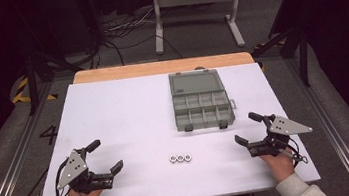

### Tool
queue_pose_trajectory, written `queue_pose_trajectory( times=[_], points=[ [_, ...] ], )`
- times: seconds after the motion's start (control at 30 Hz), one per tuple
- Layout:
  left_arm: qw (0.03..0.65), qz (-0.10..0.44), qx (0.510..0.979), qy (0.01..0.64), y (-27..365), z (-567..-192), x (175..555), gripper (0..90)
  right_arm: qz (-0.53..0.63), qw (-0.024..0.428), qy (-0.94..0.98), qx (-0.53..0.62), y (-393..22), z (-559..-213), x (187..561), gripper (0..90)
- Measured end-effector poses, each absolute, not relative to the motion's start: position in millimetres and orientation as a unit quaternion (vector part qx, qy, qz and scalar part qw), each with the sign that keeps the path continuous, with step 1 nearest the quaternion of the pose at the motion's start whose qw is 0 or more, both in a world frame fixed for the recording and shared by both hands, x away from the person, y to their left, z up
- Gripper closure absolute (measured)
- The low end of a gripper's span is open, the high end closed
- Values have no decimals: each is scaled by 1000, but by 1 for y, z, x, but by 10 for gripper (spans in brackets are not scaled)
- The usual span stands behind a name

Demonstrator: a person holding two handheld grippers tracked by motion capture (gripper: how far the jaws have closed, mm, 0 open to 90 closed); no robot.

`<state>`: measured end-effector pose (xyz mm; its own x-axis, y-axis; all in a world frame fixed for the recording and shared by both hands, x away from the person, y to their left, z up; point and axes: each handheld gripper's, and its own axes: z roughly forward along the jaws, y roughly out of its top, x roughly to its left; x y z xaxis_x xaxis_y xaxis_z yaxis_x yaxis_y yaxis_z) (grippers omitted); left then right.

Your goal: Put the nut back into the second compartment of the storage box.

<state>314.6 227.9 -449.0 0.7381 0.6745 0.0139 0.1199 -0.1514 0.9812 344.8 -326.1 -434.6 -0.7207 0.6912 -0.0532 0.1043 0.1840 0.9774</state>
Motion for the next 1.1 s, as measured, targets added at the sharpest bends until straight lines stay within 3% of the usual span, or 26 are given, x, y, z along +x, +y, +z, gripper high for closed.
queue_pose_trajectory(
  times=[0.47, 1.1],
  points=[
    [595, 214, 722, 281, 229, -452, 319, 4, 573, 241, 733, 278, -323, -432, 348, 1],
    [603, 209, 720, 272, 225, -452, 320, 1, 589, 173, 761, 207, -245, -416, 358, 0]
  ],
)
